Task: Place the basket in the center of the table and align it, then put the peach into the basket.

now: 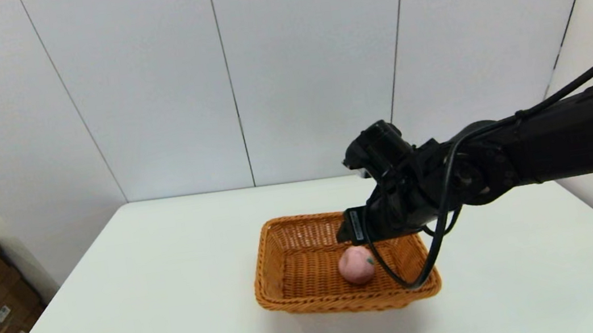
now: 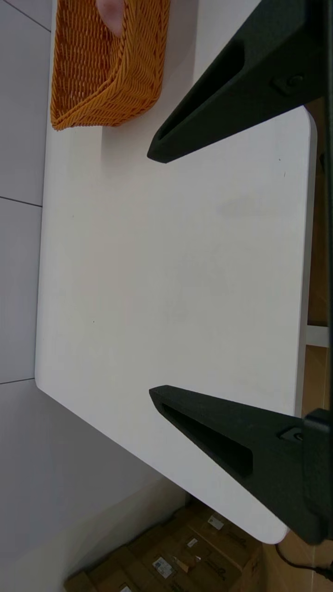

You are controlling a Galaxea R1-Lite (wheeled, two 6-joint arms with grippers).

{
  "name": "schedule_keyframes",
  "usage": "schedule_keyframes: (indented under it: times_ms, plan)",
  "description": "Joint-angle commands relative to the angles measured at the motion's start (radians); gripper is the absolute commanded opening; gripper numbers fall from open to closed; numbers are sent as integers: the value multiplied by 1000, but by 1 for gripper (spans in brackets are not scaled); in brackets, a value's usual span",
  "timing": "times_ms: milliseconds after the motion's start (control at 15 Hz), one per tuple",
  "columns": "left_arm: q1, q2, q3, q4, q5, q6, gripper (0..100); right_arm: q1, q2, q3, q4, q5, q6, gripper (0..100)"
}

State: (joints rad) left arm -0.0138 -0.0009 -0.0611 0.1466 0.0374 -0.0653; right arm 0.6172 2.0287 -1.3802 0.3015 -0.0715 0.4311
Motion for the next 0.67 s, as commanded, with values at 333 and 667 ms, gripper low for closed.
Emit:
schedule_keyframes:
  times_ms: [333, 667]
  plan:
    - [0, -1, 0, 1, 1, -1, 100, -410, -97, -28, 59, 127, -112, 100]
    - [0, -1, 0, 1, 1, -1, 100, -794, -93, -28, 90, 331, -285, 100]
